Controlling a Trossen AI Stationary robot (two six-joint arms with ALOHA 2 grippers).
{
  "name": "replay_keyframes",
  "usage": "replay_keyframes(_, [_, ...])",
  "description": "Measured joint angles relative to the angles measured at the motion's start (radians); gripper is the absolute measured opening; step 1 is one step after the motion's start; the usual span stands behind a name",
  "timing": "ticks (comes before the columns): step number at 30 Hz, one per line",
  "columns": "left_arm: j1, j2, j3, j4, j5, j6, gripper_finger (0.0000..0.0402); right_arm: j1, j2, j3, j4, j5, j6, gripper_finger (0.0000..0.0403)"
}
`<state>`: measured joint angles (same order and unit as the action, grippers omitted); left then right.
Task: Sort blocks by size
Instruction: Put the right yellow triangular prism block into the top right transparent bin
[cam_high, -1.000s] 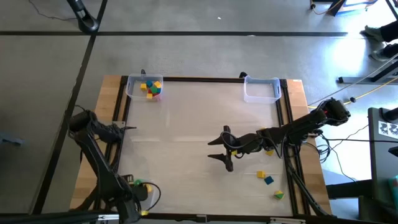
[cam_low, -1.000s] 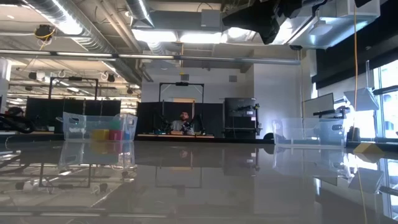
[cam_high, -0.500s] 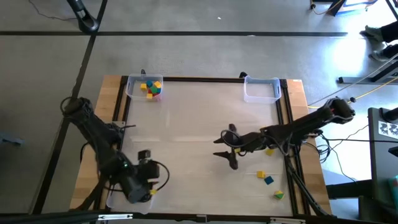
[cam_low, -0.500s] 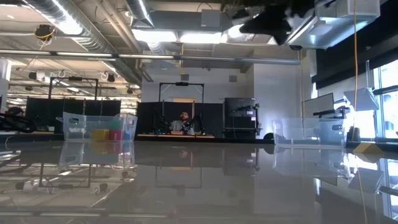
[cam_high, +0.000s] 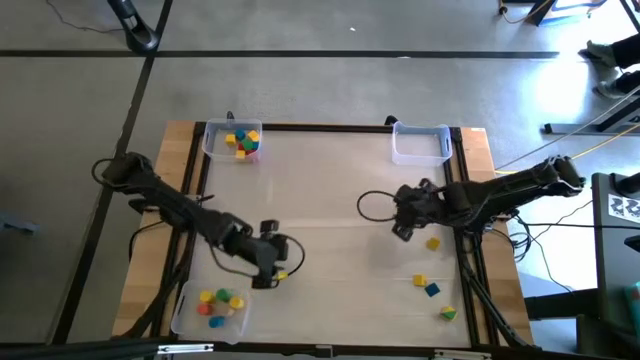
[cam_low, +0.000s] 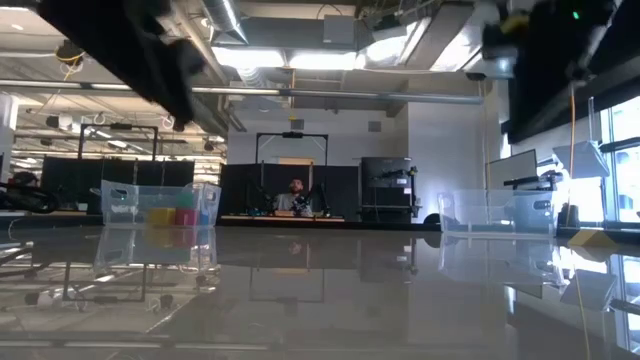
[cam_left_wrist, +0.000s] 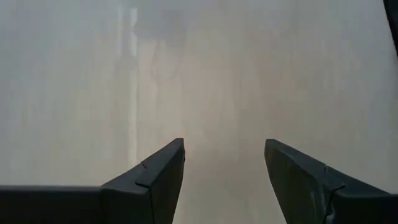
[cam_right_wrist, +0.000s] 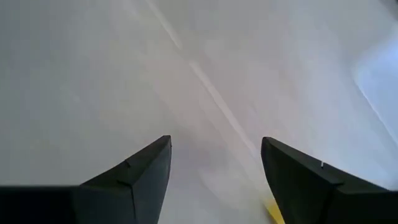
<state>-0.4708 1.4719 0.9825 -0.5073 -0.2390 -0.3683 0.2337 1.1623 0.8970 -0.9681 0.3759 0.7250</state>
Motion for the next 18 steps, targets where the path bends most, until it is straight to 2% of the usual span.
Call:
replay_keyframes(7, [0.123, -0.029, -0.107, 0.156, 0.001, 0.097, 0.021, -0.2, 0.04, -0.002, -0.288, -0.111, -0.048, 0.0248])
replay_keyframes(13, [0.193, -0.029, -0.112, 0.154, 0.002, 0.195, 0.021, -0.354, 0.124, -0.041, -0.267, -0.232, -0.284, 0.0248])
replay_keyframes(18, [0.24, -0.029, -0.112, 0.141, 0.001, 0.273, 0.021, -0.422, 0.235, -0.069, -0.26, -0.267, -0.422, 0.0248])
